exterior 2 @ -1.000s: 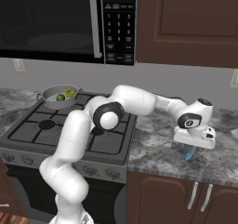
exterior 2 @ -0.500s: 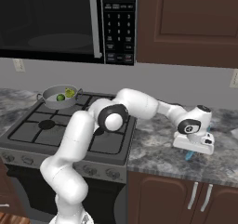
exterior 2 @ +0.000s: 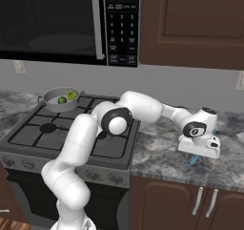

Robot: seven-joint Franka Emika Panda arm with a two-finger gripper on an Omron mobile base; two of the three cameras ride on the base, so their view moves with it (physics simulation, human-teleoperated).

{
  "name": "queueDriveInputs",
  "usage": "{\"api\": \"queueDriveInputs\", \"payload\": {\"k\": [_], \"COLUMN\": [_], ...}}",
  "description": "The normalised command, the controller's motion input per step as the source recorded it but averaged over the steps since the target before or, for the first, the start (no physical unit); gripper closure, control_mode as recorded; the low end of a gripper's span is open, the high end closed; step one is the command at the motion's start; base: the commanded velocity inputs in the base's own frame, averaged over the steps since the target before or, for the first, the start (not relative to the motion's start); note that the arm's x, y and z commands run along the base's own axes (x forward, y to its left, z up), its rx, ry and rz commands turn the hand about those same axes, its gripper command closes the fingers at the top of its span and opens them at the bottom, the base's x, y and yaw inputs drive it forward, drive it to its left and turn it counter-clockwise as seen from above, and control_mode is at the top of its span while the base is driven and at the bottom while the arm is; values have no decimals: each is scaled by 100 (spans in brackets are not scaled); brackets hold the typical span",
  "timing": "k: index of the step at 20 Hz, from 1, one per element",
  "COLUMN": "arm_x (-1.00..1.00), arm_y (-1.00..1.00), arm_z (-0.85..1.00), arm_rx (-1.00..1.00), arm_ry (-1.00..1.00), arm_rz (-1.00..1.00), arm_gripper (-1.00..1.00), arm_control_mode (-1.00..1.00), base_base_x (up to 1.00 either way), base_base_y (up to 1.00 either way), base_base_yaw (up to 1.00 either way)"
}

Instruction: Put the avocado and broccoli in the pot. Retrieve the spatula and lightly stir the vegetables in the pot.

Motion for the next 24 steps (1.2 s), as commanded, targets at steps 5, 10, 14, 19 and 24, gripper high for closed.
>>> {"api": "queueDriveInputs", "payload": {"k": [5,10,14,19,24], "arm_x": [0,0,0,0,-4], "arm_y": [18,9,11,8,2], "arm_z": [-9,-1,-1,0,0], "arm_rx": [0,0,0,0,0], "arm_ry": [0,0,0,0,5], "arm_rz": [0,0,0,0,0], "arm_gripper": [-100,100,100,100,100], "arm_control_mode": [-100,-100,-100,-100,-100], "base_base_x": [0,0,0,0,0], "base_base_y": [0,0,0,0,0], "base_base_yaw": [0,0,0,0,0]}}
